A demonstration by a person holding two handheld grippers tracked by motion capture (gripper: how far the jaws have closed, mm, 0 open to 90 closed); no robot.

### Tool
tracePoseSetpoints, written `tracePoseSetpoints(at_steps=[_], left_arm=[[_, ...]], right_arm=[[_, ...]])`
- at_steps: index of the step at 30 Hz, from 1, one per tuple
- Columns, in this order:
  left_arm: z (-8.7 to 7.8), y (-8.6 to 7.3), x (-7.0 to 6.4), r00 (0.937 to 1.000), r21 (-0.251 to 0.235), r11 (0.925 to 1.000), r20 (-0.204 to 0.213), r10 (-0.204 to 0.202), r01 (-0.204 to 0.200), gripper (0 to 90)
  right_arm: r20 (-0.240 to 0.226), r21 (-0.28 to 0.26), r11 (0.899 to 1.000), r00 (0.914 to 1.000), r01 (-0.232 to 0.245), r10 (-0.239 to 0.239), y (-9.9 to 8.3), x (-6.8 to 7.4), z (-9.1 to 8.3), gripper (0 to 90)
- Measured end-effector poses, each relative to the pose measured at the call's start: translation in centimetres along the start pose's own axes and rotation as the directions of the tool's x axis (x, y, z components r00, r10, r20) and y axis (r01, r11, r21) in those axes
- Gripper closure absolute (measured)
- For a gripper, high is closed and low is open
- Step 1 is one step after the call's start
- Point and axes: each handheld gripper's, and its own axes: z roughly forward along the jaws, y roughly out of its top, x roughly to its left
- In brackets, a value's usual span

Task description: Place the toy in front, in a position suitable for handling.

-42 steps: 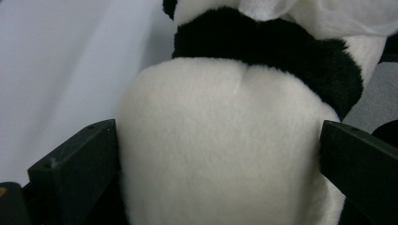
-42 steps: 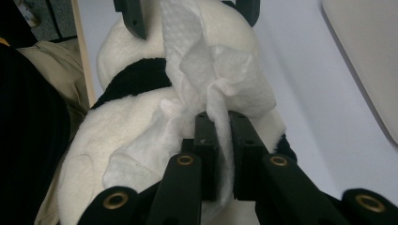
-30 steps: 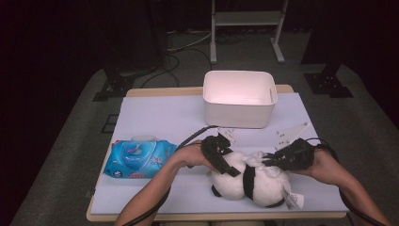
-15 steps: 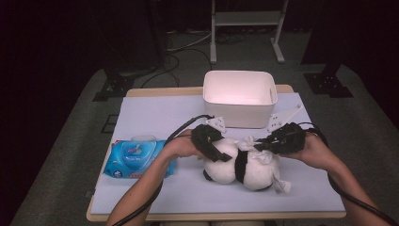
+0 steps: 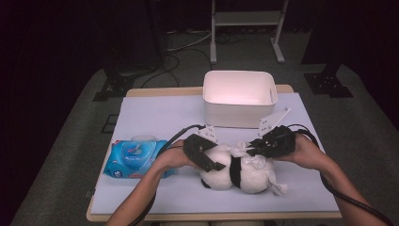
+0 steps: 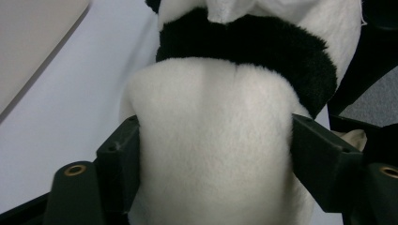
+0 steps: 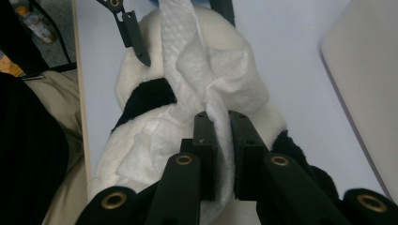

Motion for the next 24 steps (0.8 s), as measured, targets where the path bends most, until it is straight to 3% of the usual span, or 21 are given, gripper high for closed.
tracePoseSetpoints(at_steps=[8,12,19,24], left_arm=[[-0.7,0.2,0.1,0.9991,-0.009,0.9992,0.014,-0.040,0.040,13.2],[-0.9,0.5,0.3,0.9989,0.018,0.9991,0.023,-0.040,0.040,9.2],[-0.1,0.5,1.0,0.9931,0.030,0.9963,0.083,-0.083,0.081,2.5],[0.7,0.5,1.2,0.9888,0.052,0.9964,0.130,-0.073,0.067,4.1]], right_arm=[[0.002,-0.017,1.000,0.9998,0.020,-0.020,-0.6,1.3,-0.1,82.0],[0.009,-0.026,0.999,0.9996,0.027,-0.027,-1.1,1.9,-0.2,82.1],[-0.005,-0.031,0.998,0.9985,0.054,-0.054,-1.6,2.7,-0.4,82.1],[-0.016,-0.029,0.998,0.9982,0.058,-0.059,-1.6,3.0,-0.4,82.1]])
